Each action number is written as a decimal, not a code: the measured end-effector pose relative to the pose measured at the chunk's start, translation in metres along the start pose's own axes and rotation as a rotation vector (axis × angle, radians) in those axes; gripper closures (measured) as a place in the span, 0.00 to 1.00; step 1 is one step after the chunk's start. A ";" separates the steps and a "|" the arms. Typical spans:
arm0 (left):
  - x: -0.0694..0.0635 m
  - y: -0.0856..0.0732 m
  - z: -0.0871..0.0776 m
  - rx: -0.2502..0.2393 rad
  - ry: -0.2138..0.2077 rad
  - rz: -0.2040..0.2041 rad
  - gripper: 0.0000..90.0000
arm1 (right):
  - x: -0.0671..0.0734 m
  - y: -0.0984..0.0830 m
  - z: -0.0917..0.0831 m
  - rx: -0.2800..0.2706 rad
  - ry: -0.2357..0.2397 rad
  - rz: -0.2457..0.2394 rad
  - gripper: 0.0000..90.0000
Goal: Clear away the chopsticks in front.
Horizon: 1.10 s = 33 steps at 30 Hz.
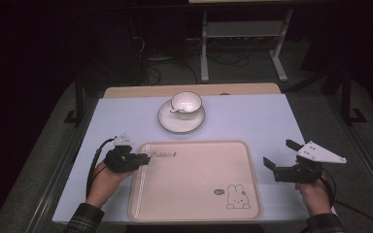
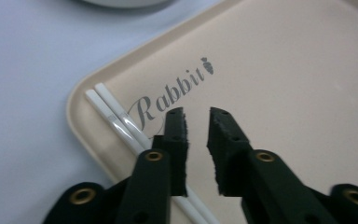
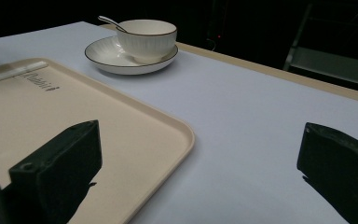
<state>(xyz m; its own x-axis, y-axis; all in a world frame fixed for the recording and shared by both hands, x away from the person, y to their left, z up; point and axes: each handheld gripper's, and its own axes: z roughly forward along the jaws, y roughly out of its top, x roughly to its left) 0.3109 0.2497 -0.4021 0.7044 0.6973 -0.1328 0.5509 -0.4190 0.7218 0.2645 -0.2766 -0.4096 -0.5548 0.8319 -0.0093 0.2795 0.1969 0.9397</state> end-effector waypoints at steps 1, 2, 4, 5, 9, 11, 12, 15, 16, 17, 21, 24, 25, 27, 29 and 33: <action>0.001 -0.002 -0.004 -0.012 0.007 0.006 0.73 | 0.000 0.000 0.000 0.000 0.000 0.000 0.00; 0.001 -0.002 -0.004 -0.012 0.007 0.006 0.66 | 0.000 0.000 0.000 0.000 0.000 0.000 0.00; 0.003 -0.008 -0.011 -0.037 0.009 0.012 0.60 | 0.000 0.000 0.000 0.002 0.002 -0.002 0.00; 0.005 -0.011 -0.015 -0.054 0.016 0.018 0.55 | 0.000 0.000 0.000 0.002 0.002 -0.003 0.00; 0.011 -0.026 -0.030 -0.134 0.035 0.013 0.38 | 0.000 -0.001 0.000 0.003 0.004 -0.006 0.00; 0.012 -0.031 -0.035 -0.162 0.041 0.008 0.34 | 0.000 -0.001 0.000 0.004 0.004 -0.005 0.00; 0.012 -0.033 -0.038 -0.175 0.045 0.008 0.32 | 0.000 -0.001 0.000 0.004 0.004 -0.005 0.00; 0.011 -0.039 -0.043 -0.214 0.054 0.009 0.26 | 0.000 -0.001 0.000 0.005 0.004 -0.004 0.00; 0.011 -0.039 -0.043 -0.214 0.054 0.009 0.24 | 0.000 -0.001 0.000 0.005 0.004 -0.005 0.00; 0.011 -0.041 -0.044 -0.218 0.057 0.009 0.24 | 0.000 -0.001 0.000 0.005 0.004 -0.005 0.00; 0.010 -0.049 -0.047 -0.227 0.062 0.010 0.17 | 0.001 -0.001 -0.001 0.006 0.007 -0.003 0.00; 0.010 -0.054 -0.048 -0.227 0.067 0.003 0.16 | 0.000 -0.001 -0.001 0.006 0.007 -0.003 0.00; 0.010 -0.054 -0.048 -0.227 0.067 0.003 0.16 | 0.000 -0.001 -0.001 0.006 0.007 -0.003 0.00; 0.011 -0.054 -0.048 -0.232 0.071 -0.001 0.16 | 0.000 -0.001 -0.001 0.007 0.007 -0.004 0.00; 0.012 -0.054 -0.048 -0.231 0.070 0.001 0.16 | 0.000 -0.001 -0.001 0.007 0.007 -0.005 0.00; 0.012 -0.054 -0.047 -0.226 0.070 0.005 0.16 | 0.000 -0.001 -0.001 0.007 0.007 -0.004 0.00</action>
<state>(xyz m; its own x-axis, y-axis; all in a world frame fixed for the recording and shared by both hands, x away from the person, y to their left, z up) 0.2685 0.3082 -0.4106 0.6694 0.7378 -0.0870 0.4277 -0.2870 0.8572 0.2633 -0.2769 -0.4104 -0.5618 0.8272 -0.0107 0.2826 0.2041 0.9373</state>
